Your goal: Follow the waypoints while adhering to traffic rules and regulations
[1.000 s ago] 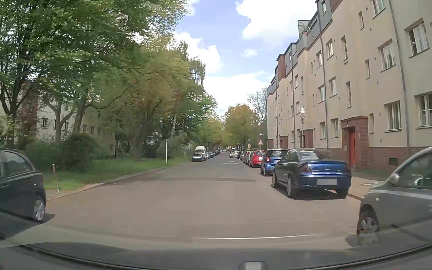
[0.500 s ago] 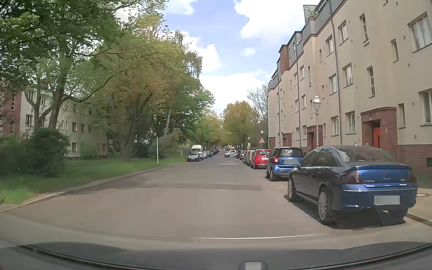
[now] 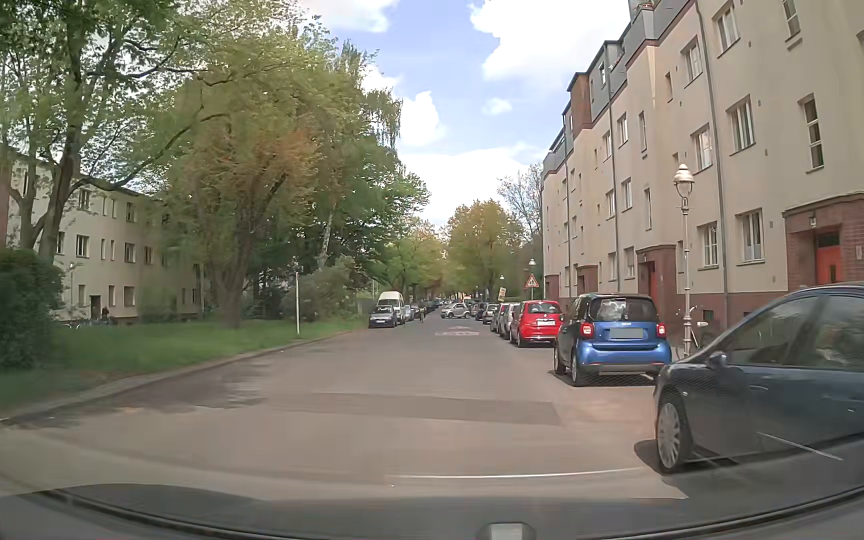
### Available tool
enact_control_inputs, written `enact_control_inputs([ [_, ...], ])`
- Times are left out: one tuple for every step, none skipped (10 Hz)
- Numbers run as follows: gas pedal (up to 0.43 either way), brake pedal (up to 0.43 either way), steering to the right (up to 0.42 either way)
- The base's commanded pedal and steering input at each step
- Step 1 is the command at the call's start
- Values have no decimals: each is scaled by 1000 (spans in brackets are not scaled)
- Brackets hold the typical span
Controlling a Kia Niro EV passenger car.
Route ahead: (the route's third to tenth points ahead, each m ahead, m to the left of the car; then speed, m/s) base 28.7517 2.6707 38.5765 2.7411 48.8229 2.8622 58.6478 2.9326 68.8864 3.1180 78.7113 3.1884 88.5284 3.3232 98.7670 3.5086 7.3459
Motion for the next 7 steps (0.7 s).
enact_control_inputs([
  [59,18,0],
  [59,18,3],
  [59,18,3],
  [59,18,3],
  [59,18,3],
  [59,18,3],
  [59,18,3],
])
